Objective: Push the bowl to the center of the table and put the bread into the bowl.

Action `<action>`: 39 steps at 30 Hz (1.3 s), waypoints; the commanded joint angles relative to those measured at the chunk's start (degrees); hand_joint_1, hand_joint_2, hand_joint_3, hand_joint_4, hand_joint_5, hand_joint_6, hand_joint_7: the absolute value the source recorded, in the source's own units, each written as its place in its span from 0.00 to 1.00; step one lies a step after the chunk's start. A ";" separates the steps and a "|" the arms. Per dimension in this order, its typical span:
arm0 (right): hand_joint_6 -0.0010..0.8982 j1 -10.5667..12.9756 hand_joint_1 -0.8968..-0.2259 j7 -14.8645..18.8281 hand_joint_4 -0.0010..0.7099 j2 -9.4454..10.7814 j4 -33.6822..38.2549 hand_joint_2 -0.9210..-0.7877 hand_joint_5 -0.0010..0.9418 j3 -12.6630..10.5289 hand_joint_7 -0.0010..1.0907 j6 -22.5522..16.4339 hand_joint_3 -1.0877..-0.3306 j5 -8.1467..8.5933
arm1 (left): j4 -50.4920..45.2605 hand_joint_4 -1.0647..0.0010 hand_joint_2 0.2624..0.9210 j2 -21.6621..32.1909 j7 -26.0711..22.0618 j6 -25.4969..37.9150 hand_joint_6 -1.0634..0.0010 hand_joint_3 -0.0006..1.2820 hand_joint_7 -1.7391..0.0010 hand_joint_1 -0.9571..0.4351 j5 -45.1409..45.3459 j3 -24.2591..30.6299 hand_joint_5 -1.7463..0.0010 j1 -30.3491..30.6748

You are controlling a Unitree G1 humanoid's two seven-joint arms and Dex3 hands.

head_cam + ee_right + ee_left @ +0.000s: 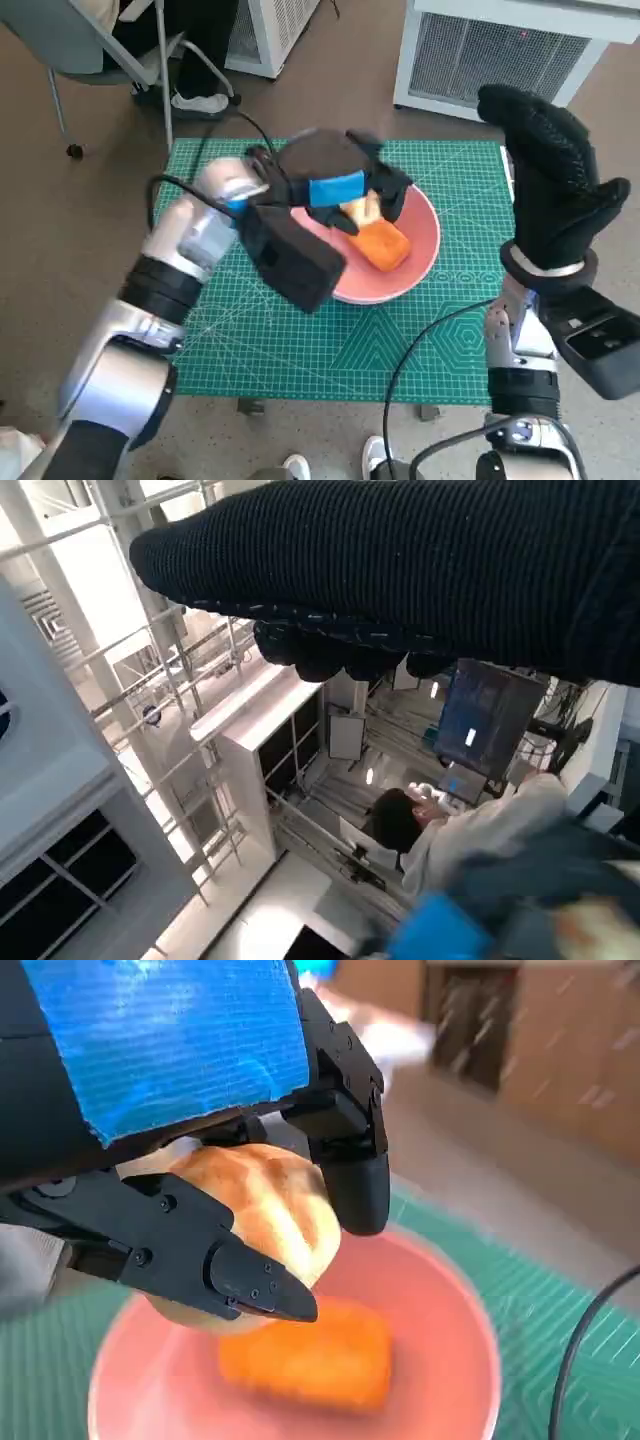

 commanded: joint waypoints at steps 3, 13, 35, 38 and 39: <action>0.00 1.81 0.46 0.17 0.00 -0.48 -0.38 0.00 0.52 -0.57 0.64 0.20 0.28 0.23 | 1.43 0.79 0.89 -1.17 -6.47 6.06 0.62 0.01 0.92 0.57 1.21 -2.76 0.98 0.61; 0.00 1.56 0.47 -0.08 0.00 0.29 -0.56 0.00 0.53 -1.03 0.66 0.91 0.34 1.35 | -3.07 0.99 0.87 1.59 -7.53 6.53 0.80 0.00 1.00 0.45 -2.27 0.15 1.00 3.49; 0.00 -4.12 0.50 -4.63 0.12 -0.85 1.05 0.00 0.41 -0.80 0.62 2.26 0.35 -4.32 | -17.25 0.97 0.99 -7.20 1.04 -7.95 0.76 0.05 0.98 0.35 -39.85 27.16 0.99 16.40; 0.00 -4.95 0.50 -5.04 0.15 -0.99 1.20 0.00 0.37 -0.53 0.62 2.50 0.34 -5.11 | -20.22 0.95 1.00 -8.89 2.89 -8.49 0.74 0.08 0.97 0.32 -42.15 28.51 0.99 18.25; 0.00 -5.27 0.50 -5.19 0.16 -0.96 1.20 0.00 0.36 -0.42 0.61 2.57 0.34 -5.45 | -21.53 0.95 1.00 -9.34 3.90 -8.28 0.74 0.09 0.97 0.30 -42.62 28.99 0.99 19.02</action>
